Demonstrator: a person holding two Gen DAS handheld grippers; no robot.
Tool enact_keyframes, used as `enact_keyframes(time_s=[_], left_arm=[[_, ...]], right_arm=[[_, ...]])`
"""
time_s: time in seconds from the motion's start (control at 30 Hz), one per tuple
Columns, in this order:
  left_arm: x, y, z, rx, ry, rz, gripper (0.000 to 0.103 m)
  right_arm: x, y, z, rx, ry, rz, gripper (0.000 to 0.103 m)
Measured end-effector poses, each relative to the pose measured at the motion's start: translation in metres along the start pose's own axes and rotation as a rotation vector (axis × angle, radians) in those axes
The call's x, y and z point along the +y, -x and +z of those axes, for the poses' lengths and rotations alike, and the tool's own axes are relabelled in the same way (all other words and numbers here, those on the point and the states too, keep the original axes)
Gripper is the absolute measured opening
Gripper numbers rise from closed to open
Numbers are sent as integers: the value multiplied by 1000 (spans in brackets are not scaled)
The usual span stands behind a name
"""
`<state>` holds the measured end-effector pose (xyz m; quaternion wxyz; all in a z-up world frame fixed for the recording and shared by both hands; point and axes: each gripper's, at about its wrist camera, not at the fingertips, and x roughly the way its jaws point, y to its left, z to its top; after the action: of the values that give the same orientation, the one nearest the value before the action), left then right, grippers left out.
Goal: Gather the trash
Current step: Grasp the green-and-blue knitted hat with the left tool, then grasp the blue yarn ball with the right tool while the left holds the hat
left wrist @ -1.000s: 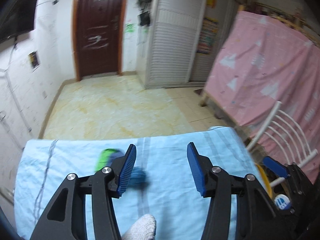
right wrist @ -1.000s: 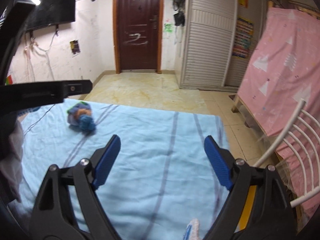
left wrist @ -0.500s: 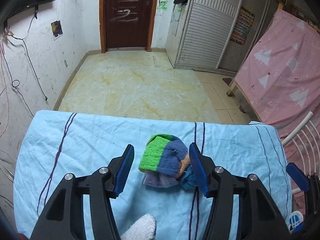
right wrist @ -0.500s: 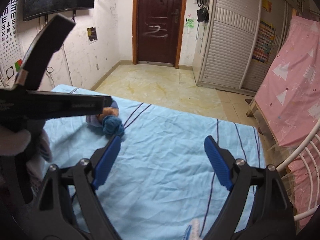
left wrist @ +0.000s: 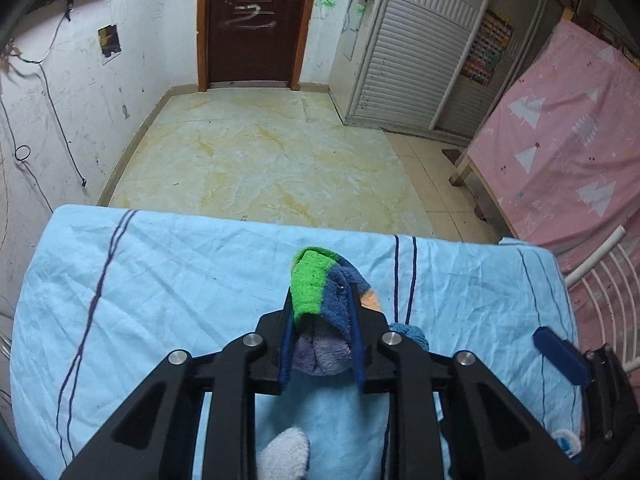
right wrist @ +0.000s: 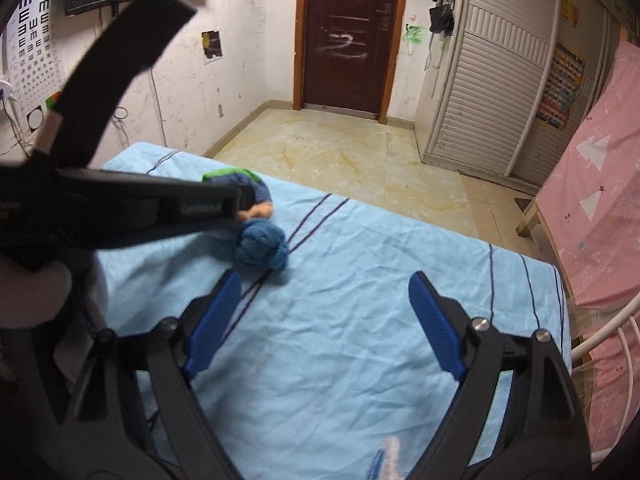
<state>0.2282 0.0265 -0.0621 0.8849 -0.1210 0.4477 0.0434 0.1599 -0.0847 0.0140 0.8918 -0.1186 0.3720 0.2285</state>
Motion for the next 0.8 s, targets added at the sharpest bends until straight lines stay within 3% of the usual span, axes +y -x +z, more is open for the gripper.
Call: enact_keyframes(time_s=[0.4,0.67,0.8], left_arm=[[26,44,18,-87,78,45,12],[35,59,15,-105,90,55,13],[41,63,11,-111,97,55,13]], right_arm=[[22,-28,17,45,52,85,84],[29,-42,31,50,41,83,83],[36,-51,32,78,51,57,64]])
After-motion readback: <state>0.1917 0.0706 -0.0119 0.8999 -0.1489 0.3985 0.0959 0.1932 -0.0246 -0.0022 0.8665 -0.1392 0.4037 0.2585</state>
